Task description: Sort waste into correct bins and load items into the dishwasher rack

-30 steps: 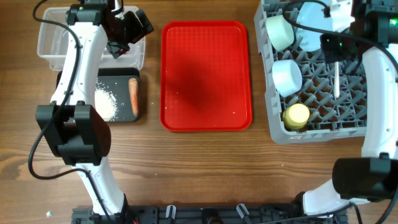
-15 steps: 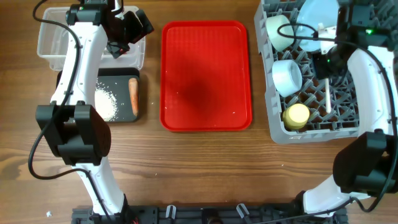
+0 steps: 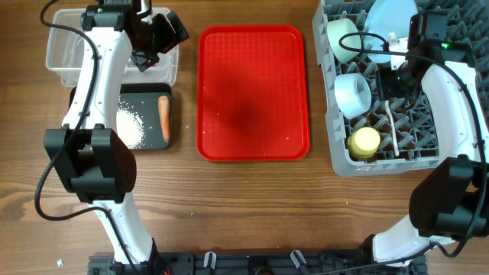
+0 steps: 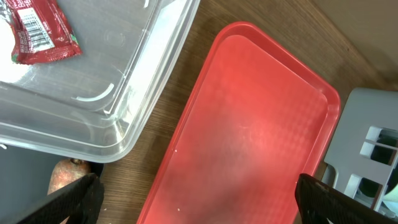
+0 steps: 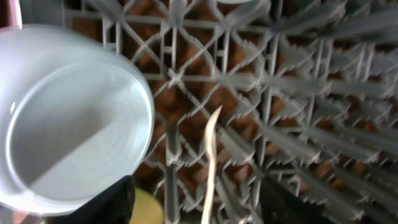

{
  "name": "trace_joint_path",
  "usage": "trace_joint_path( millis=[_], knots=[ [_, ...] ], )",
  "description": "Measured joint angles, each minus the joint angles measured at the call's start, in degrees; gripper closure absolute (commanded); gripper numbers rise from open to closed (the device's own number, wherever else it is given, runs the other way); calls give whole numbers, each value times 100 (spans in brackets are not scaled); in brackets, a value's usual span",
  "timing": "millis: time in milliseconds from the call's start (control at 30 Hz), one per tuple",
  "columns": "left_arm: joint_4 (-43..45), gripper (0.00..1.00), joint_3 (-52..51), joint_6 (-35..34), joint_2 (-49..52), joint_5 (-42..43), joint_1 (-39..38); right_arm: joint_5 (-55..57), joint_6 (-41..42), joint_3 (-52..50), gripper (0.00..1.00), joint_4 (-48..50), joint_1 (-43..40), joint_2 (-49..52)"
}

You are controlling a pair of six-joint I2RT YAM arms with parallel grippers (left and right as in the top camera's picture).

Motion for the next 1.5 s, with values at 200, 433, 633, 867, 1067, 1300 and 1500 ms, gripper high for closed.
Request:
trace_joint_path(
  millis=[200, 433, 633, 867, 1067, 1300, 1500],
  knots=[
    [0, 0, 0, 2, 0, 0, 0, -444, 111, 382, 0, -498, 0, -577],
    [0, 0, 0, 2, 0, 0, 0, -1663, 372, 640, 0, -621, 0, -2614],
    [0, 0, 0, 2, 0, 2, 0, -2448, 1346, 717, 0, -688, 0, -3842],
    [-2, 0, 0, 2, 0, 2, 0, -2618, 1333, 717, 0, -363, 0, -4225],
    [0, 0, 0, 2, 0, 2, 0, -3517, 262, 717, 0, 133, 0, -4461],
    [0, 0, 0, 2, 0, 2, 0, -3731, 7, -267, 0, 1392, 0, -5136],
    [0, 0, 0, 2, 0, 17, 0, -2793, 1327, -2691, 0, 3383, 4, -6721]
  ],
)
